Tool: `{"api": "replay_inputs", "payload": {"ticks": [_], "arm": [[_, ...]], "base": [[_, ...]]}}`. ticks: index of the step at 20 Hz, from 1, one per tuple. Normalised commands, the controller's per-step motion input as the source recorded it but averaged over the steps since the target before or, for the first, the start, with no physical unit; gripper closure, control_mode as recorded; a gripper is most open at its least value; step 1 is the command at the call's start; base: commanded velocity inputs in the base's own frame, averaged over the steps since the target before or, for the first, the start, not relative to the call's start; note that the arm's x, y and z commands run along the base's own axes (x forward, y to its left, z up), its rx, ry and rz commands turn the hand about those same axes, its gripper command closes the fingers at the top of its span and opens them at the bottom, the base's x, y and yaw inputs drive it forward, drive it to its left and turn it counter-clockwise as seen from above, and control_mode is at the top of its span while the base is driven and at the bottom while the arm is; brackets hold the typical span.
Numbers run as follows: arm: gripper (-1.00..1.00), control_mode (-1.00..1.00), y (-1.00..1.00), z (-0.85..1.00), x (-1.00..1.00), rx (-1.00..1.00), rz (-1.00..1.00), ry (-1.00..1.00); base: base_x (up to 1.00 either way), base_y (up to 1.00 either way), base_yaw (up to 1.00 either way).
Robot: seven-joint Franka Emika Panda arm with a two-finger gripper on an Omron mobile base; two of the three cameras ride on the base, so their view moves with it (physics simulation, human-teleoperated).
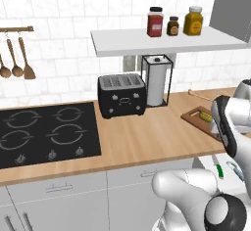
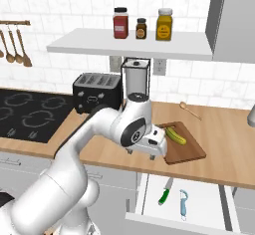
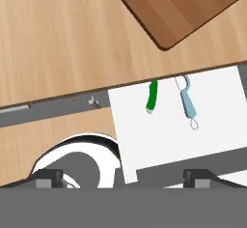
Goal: Place the appropriate cutting tool for cutting the cucumber skin on the cutting board.
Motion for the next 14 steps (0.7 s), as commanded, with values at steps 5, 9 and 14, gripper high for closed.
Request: {"api": "replay_inputs", "payload": {"ticks": [5,9,14], "arm": [[-1.00,-1.00,-0.65,-0.39,-0.03,0.08,0.00,0.04],[-1.00,-1.00,-0.60,-0.40,-0.06,0.11,0.00,0.00],[-1.00,-1.00,-0.60,-0.53,-0.20,0.09,0.00,0.00]], "base": [[0.00,0.00,0.00],[0.00,0.00,0.00],[0.00,0.00,0.00]]}}
